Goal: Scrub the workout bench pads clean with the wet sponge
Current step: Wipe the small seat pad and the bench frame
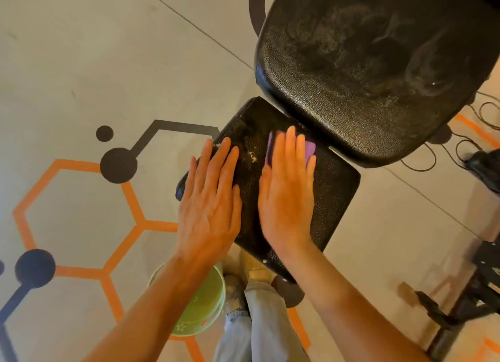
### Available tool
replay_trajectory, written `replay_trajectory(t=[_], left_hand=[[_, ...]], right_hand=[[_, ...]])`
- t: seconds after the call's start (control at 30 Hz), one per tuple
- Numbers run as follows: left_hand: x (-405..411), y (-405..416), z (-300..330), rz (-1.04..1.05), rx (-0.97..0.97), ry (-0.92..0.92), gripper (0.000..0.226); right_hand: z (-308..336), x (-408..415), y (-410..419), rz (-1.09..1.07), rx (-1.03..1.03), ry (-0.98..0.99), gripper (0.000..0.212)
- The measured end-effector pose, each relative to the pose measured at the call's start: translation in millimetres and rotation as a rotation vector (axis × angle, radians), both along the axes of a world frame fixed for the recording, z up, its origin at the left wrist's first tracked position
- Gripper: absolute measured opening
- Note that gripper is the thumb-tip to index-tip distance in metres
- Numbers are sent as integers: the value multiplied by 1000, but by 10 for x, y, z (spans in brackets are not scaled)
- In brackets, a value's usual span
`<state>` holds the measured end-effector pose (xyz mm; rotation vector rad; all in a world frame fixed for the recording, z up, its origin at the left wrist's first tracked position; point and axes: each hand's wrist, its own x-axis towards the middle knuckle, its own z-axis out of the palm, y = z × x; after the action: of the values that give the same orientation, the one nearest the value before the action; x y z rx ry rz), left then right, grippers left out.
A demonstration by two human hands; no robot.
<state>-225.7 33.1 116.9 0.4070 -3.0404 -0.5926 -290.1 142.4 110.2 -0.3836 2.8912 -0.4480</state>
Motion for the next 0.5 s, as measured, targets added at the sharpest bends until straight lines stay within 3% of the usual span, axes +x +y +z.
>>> replay_trajectory(t=[0.1, 0.17, 0.27, 0.33, 0.37, 0.5], left_hand=[[84, -122, -6, 126, -5, -22, 53], [113, -158, -29, 139, 0, -46, 54], [89, -131, -52, 141, 13, -65, 54], [85, -125, -53, 153, 32, -68, 54], [86, -132, -48, 159, 53, -69, 54], [96, -169, -68, 154, 140, -40, 54]], right_hand=[[165, 630, 179, 346, -18, -41, 58], [97, 384, 285, 454, -33, -55, 56], [8, -377, 59, 214, 25, -17, 56], [-13, -431, -119, 72, 31, -34, 55], [2, -258, -146, 103, 24, -32, 55], [187, 505, 143, 533, -74, -52, 54]])
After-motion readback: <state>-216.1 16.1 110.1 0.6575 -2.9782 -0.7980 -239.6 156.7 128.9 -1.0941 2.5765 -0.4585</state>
